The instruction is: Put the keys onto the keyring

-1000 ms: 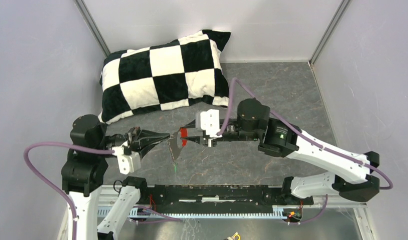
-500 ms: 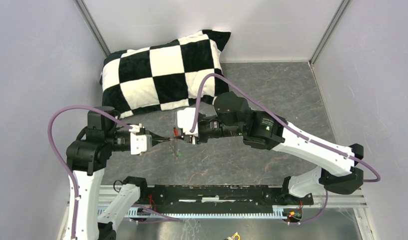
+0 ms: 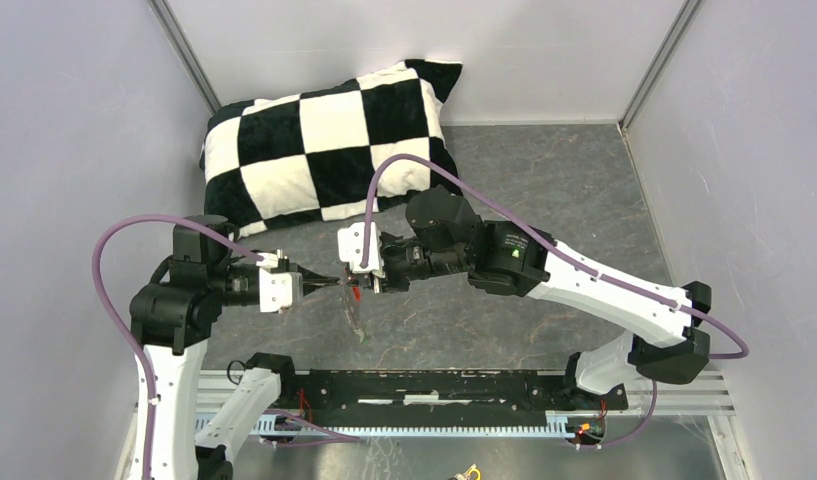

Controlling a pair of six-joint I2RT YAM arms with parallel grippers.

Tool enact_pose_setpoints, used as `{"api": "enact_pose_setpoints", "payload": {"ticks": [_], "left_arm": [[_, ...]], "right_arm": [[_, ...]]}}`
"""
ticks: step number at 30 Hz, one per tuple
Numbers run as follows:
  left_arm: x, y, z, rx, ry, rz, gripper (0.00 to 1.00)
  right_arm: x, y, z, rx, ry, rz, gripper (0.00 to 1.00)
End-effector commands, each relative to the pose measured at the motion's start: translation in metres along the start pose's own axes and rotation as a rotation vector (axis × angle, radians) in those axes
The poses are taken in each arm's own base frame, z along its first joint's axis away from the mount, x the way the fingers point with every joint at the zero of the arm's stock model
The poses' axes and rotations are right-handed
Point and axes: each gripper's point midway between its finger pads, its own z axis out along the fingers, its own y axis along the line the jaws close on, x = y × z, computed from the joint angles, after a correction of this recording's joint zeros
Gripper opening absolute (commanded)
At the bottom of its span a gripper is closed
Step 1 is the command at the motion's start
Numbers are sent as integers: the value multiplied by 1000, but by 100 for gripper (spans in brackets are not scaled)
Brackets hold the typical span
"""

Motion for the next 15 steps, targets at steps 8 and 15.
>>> {"api": "enact_pose_setpoints", "payload": {"ticks": [8, 15], "left_arm": [[-21, 3, -4, -4, -45, 104, 2], [-16, 2, -4, -7, -31, 82, 2]], "right_arm": [[-20, -4, 4, 5, -50, 23, 29], [-23, -25, -16, 138, -24, 17, 41]]}}
